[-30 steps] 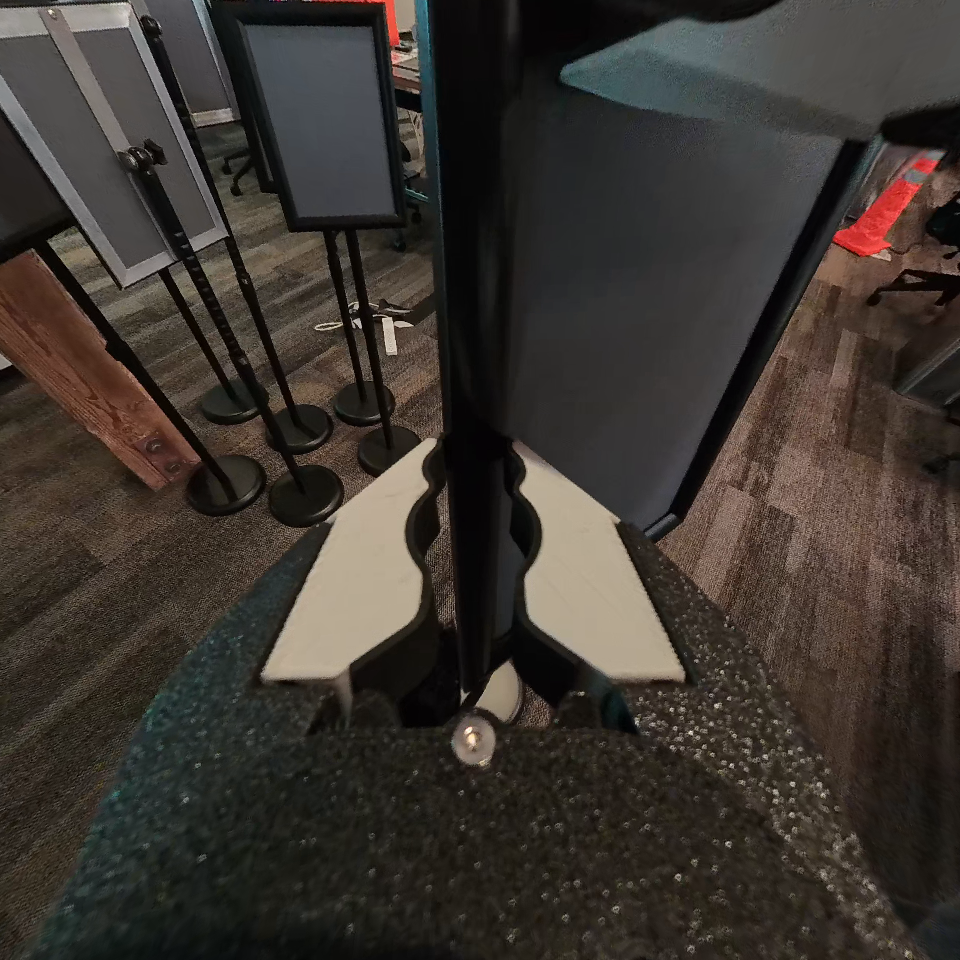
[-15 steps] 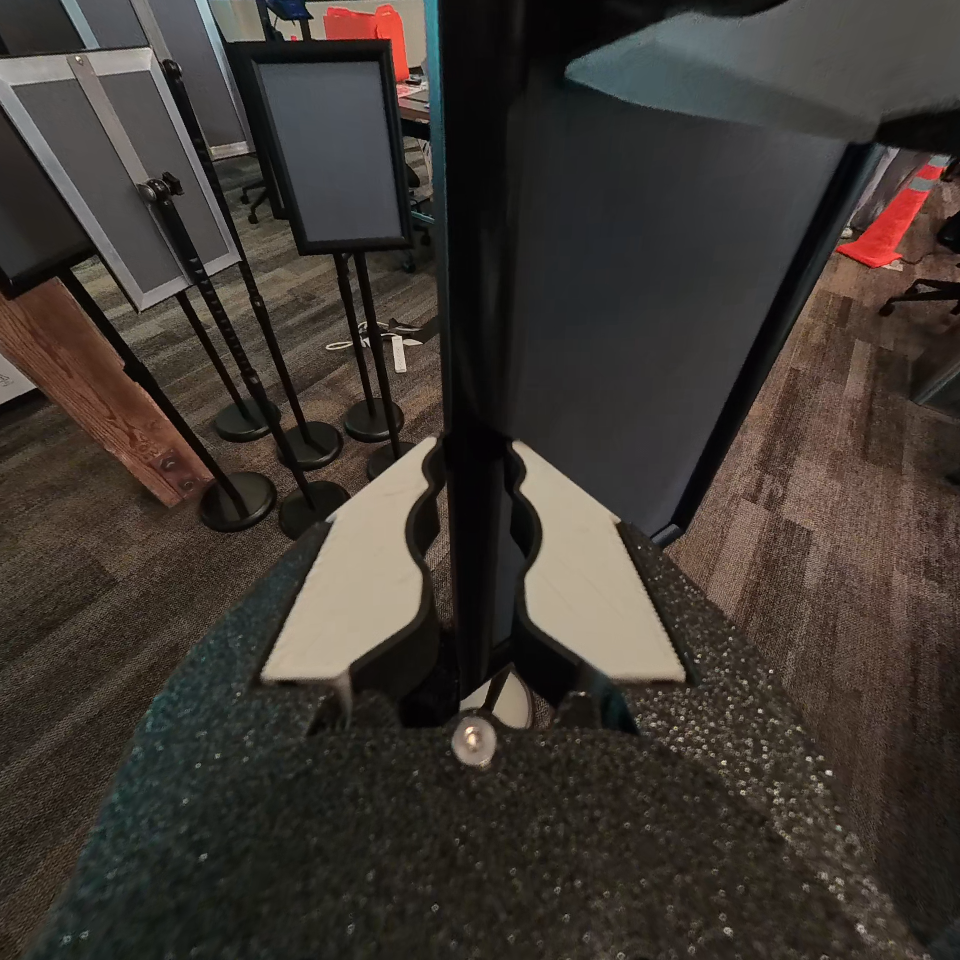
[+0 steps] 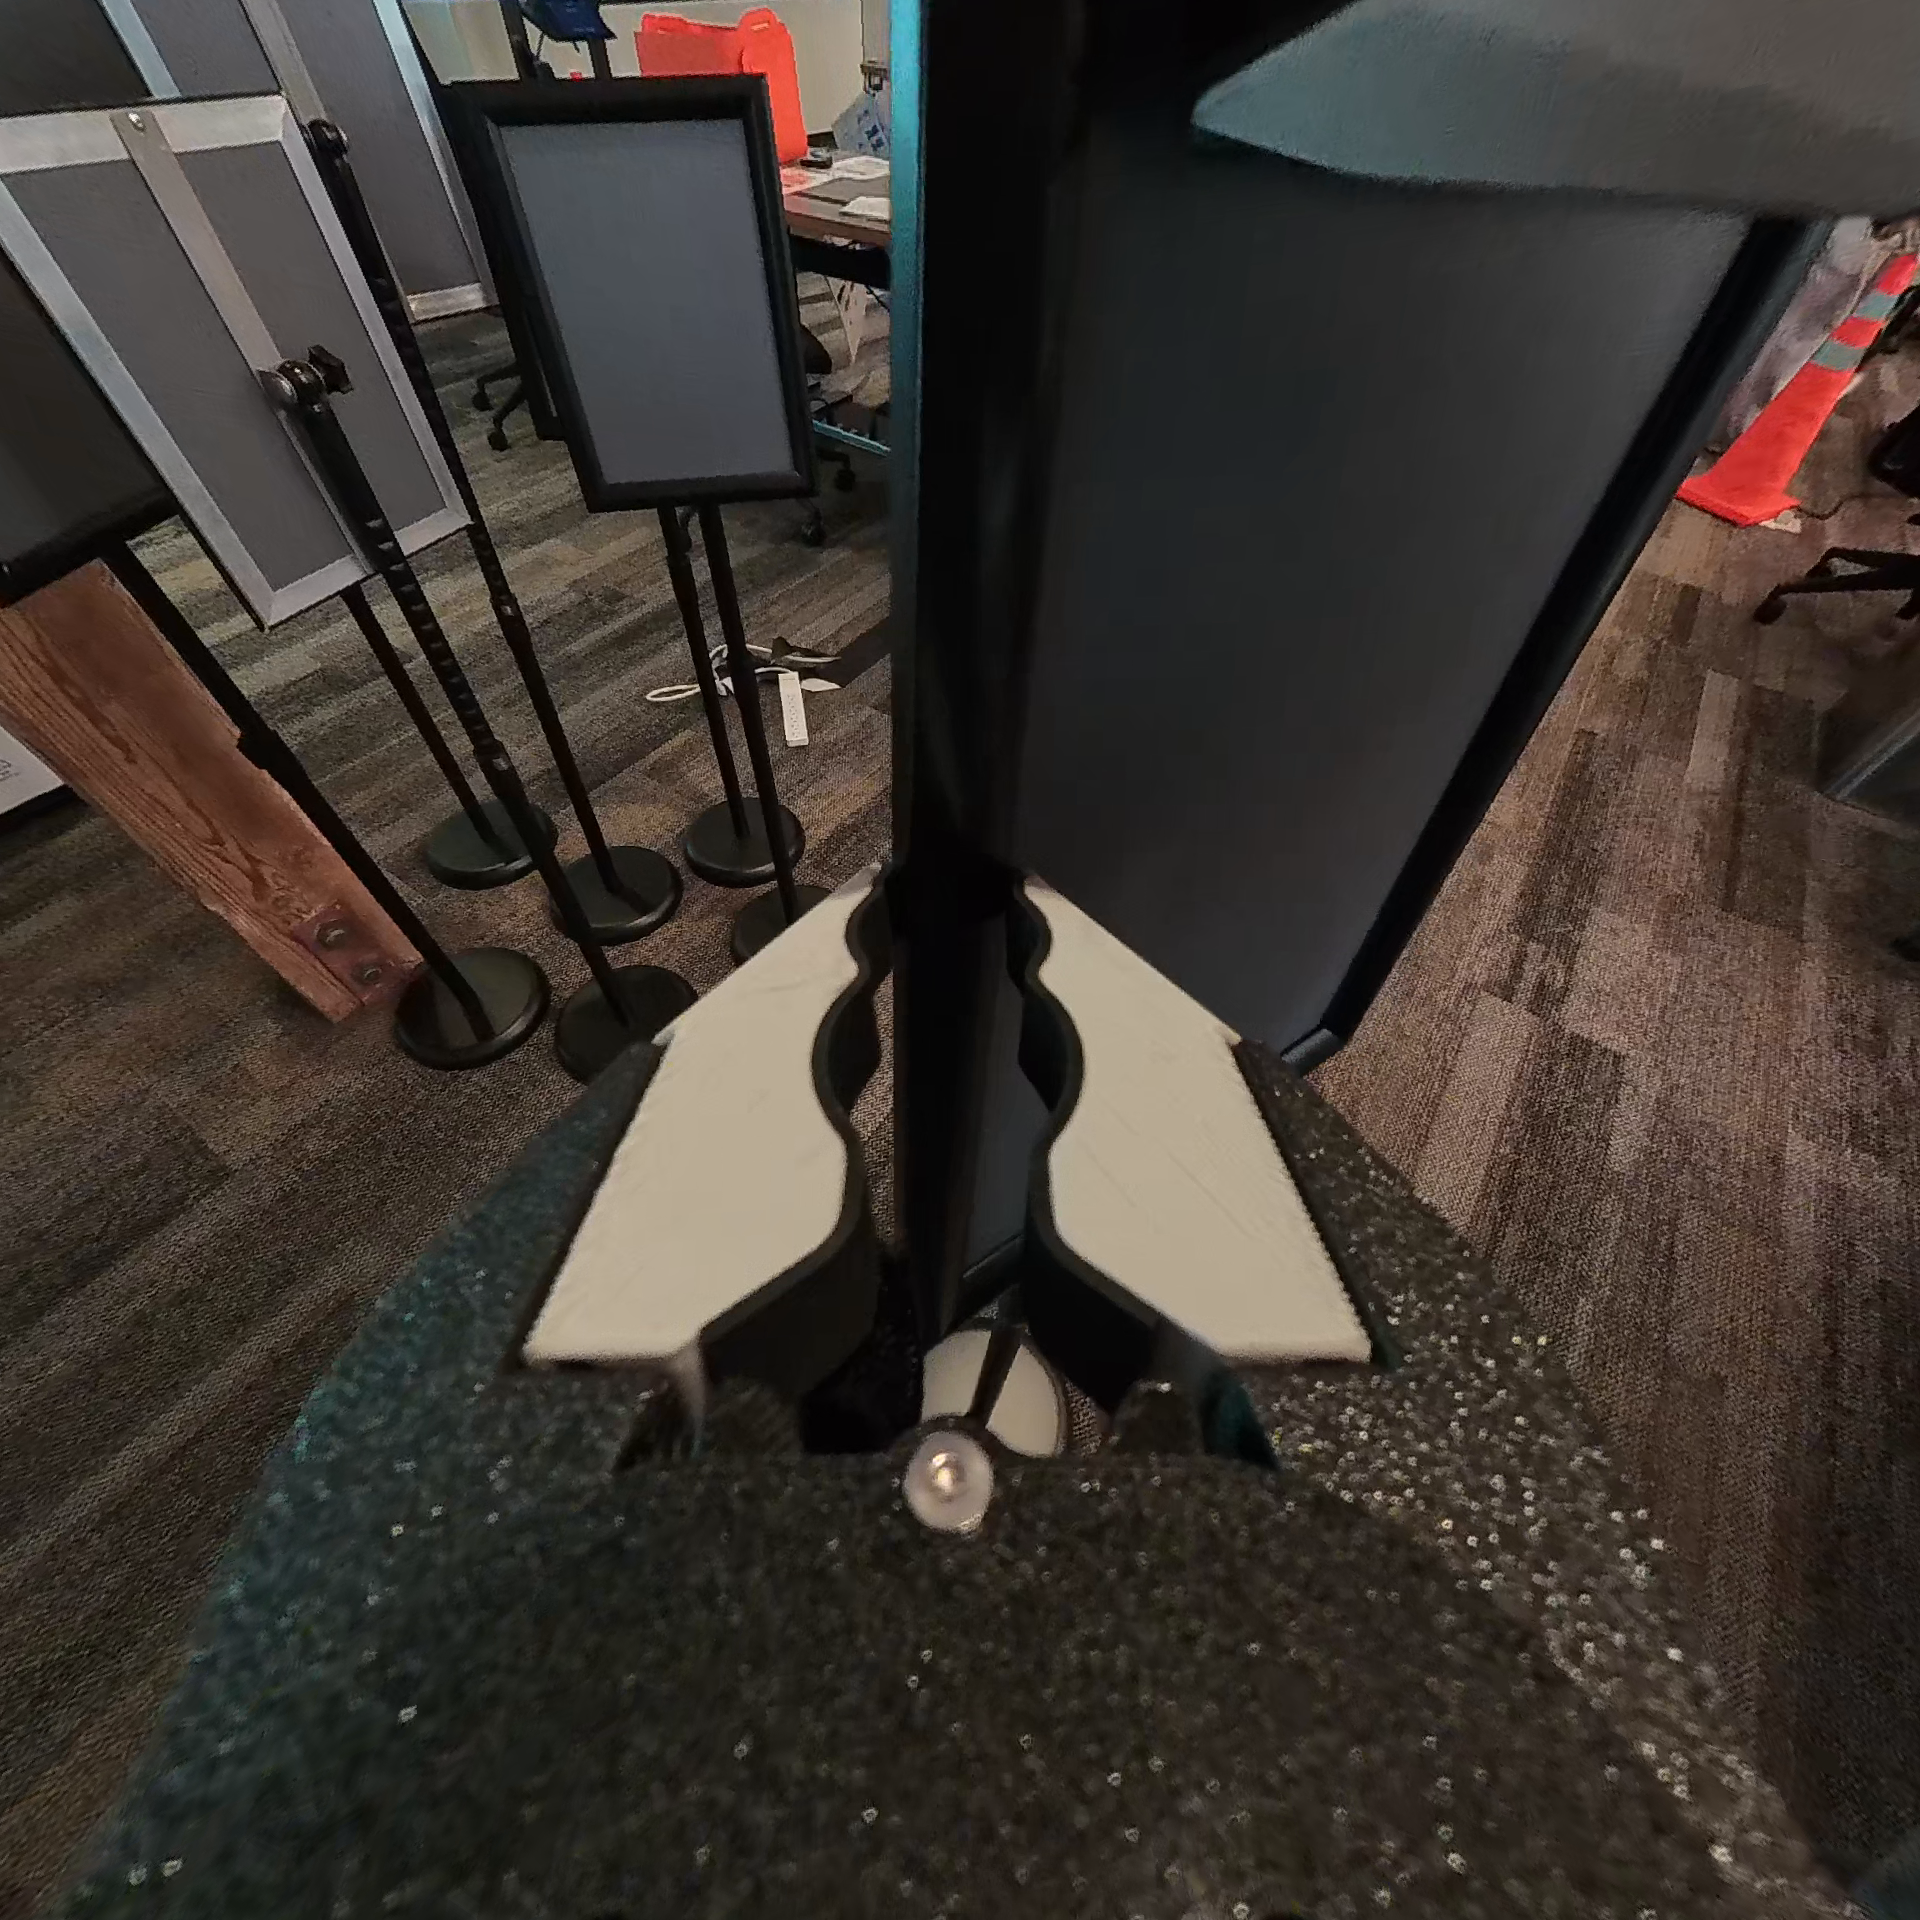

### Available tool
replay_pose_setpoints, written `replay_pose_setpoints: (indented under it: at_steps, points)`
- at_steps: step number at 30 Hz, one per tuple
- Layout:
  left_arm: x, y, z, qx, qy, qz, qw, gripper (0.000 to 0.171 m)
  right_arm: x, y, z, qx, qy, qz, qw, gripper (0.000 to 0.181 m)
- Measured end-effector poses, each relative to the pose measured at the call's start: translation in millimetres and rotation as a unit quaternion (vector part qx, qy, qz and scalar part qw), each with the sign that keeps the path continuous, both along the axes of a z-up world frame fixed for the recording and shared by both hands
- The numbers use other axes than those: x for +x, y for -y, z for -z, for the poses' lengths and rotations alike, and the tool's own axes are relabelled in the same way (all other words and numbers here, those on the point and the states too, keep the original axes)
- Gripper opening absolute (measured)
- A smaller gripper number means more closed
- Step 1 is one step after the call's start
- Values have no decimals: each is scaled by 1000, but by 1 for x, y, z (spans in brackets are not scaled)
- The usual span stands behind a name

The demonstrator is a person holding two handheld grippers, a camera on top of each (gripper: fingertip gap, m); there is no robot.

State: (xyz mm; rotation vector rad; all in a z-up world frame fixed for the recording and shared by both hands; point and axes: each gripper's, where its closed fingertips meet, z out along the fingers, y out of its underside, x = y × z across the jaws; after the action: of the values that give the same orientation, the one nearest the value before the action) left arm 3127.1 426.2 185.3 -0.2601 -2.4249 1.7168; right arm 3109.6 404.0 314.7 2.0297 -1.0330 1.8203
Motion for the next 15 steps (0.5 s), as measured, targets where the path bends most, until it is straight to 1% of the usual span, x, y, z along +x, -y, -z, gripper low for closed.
replay_pose_setpoints:
  at_steps: [1,3,4,5,6,7,8,9,10,11,12,13,15]
  points:
    - [0,0,1,0,0,1,1000,21,0,-1,0,5,0,-2,1000,51]
    - [0,0,2,1,0,2,1000,21,-2,-2,-4,14,12,3,1000,59]
    - [1,0,3,5,-1,-1,1000,21,-3,-11,-28,5,71,-20,997,1]
    - [3,1,4,8,-5,-5,1000,21,-11,-23,-85,-66,192,-46,978,0]
    - [5,2,4,8,-12,-5,1000,21,-16,-24,-116,-95,214,-40,971,0]
    - [7,2,4,8,-16,-6,1000,21,-20,-14,-133,-64,223,-21,973,0]
    - [8,3,4,8,-18,-5,1000,21,-22,-1,-137,8,221,-14,975,2]
    - [7,3,4,8,-20,-1,1000,21,-26,16,-129,75,198,7,977,17]
    - [7,3,4,9,-20,2,1000,21,-34,33,-119,107,179,40,977,30]
    - [7,2,4,11,-18,3,1000,21,-44,38,-110,132,174,47,975,31]
    - [7,2,4,15,-15,2,1000,21,-56,36,-101,172,189,41,966,30]
    - [7,1,4,19,-10,2,1000,21,-75,40,-92,215,219,58,950,29]
    - [11,-2,3,30,-1,-8,1000,21,-123,55,-61,305,280,110,904,40]
